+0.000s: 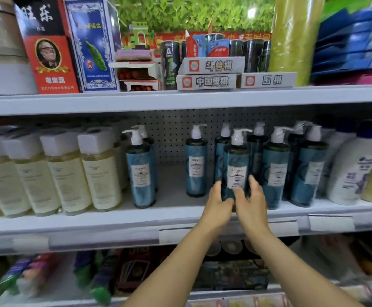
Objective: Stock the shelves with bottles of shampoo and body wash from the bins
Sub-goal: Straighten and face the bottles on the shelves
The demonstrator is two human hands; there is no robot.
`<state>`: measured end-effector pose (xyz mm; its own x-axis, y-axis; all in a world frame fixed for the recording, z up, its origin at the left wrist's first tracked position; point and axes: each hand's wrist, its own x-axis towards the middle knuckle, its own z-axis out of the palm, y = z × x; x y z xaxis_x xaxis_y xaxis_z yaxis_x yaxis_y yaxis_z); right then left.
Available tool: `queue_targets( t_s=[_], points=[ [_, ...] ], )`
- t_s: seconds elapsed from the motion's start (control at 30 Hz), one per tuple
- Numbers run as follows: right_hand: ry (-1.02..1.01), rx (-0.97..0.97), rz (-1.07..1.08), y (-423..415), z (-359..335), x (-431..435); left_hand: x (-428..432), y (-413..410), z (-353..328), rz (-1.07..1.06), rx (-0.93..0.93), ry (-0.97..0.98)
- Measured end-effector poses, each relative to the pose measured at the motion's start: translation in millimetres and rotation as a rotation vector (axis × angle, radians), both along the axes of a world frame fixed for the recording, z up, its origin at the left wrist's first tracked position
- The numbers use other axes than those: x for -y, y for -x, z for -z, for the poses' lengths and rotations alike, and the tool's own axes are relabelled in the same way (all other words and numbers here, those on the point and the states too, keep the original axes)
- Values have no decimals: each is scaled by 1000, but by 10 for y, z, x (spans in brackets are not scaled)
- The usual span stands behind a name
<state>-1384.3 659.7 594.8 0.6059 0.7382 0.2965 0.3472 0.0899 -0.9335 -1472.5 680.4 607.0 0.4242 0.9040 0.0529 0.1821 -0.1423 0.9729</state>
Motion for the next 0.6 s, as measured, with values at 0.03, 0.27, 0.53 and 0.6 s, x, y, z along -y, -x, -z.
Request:
queue_targets(
  t_s=[0.03, 0.27, 0.53, 0.6],
  points=[
    [0, 12, -7, 16, 10, -2, 2, 32, 14, -15, 11, -7],
    [-48, 47, -162, 314, 25, -85, -54, 282, 142, -205, 133, 4],
    [-30, 0, -306, 468, -37, -223, -170, 513, 97, -285, 184, 35],
    [6, -33, -346, 468, -132, -243, -231, 505, 15, -301, 189, 81]
  ],
)
